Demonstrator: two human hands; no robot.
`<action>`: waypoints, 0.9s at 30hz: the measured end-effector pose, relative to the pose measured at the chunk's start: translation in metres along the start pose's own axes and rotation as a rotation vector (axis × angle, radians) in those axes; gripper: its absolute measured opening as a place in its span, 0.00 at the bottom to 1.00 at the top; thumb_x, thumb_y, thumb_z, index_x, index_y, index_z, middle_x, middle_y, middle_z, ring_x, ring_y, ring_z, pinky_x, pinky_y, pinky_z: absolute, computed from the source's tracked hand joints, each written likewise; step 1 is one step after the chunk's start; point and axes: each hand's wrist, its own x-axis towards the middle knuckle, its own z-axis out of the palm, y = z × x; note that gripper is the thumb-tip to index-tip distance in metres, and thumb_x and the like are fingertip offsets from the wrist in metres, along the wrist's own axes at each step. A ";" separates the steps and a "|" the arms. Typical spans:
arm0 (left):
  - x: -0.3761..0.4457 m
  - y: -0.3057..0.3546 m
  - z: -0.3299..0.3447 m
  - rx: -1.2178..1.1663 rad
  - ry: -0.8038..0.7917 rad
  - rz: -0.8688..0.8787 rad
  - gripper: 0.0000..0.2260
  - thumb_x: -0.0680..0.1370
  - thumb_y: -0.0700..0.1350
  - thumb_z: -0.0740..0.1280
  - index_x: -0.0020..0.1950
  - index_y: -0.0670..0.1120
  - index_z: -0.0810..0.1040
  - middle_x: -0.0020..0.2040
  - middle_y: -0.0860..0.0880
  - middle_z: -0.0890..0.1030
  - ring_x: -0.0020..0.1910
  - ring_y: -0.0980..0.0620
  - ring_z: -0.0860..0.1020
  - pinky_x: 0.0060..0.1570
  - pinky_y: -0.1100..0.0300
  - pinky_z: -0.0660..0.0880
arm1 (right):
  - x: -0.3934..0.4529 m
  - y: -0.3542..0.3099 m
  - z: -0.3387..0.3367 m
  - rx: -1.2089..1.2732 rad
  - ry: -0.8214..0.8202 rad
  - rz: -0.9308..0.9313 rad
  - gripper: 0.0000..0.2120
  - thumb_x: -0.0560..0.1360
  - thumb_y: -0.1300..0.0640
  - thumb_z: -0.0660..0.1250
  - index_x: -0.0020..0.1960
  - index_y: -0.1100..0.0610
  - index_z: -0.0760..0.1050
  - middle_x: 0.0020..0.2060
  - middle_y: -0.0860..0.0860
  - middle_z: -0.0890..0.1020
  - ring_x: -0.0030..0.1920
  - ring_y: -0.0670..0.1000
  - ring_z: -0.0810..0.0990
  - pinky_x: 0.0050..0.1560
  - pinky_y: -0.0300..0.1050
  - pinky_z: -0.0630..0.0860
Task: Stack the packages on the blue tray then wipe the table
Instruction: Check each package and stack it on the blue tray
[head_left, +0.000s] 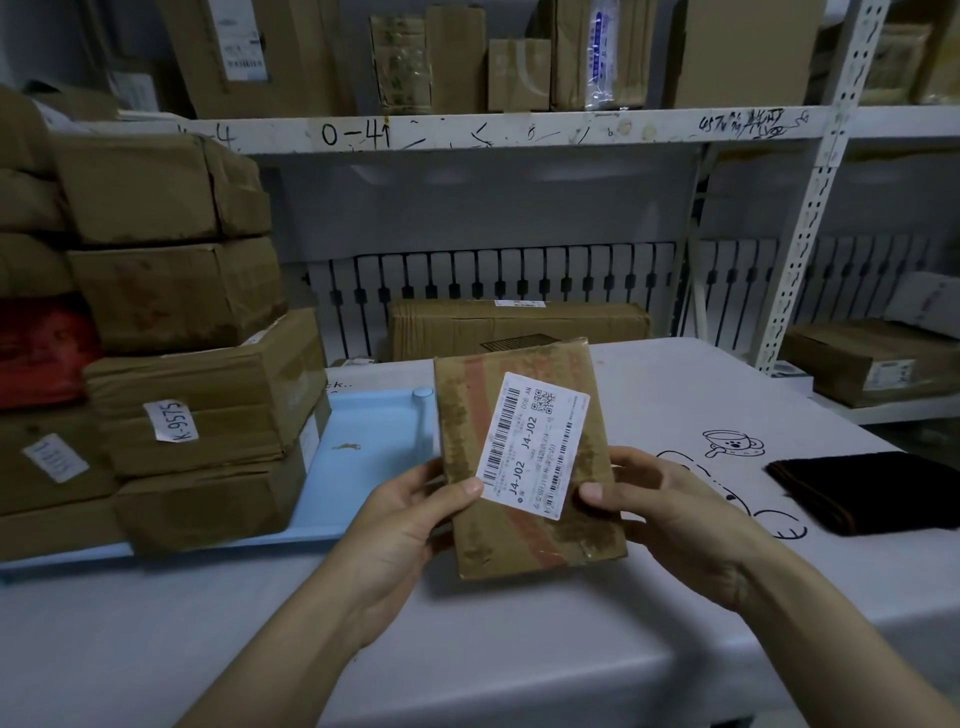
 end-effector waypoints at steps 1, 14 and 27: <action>0.001 0.000 -0.001 0.004 0.000 0.005 0.20 0.72 0.41 0.70 0.63 0.42 0.79 0.57 0.46 0.85 0.55 0.49 0.84 0.46 0.63 0.80 | 0.000 0.000 0.000 0.000 -0.003 -0.004 0.27 0.62 0.60 0.76 0.61 0.59 0.79 0.55 0.57 0.85 0.56 0.56 0.84 0.58 0.50 0.77; 0.010 -0.008 -0.009 0.068 0.040 0.071 0.33 0.61 0.36 0.77 0.65 0.46 0.76 0.58 0.47 0.84 0.60 0.47 0.81 0.59 0.52 0.77 | 0.008 0.010 -0.005 0.016 -0.002 -0.030 0.33 0.58 0.72 0.73 0.63 0.60 0.76 0.56 0.60 0.84 0.60 0.61 0.82 0.67 0.57 0.72; 0.012 -0.012 -0.010 0.066 0.028 0.088 0.33 0.63 0.27 0.76 0.65 0.45 0.75 0.58 0.44 0.83 0.58 0.46 0.81 0.57 0.53 0.79 | 0.012 0.015 -0.006 0.012 -0.029 -0.060 0.34 0.59 0.73 0.71 0.64 0.59 0.75 0.57 0.61 0.83 0.61 0.62 0.80 0.65 0.58 0.73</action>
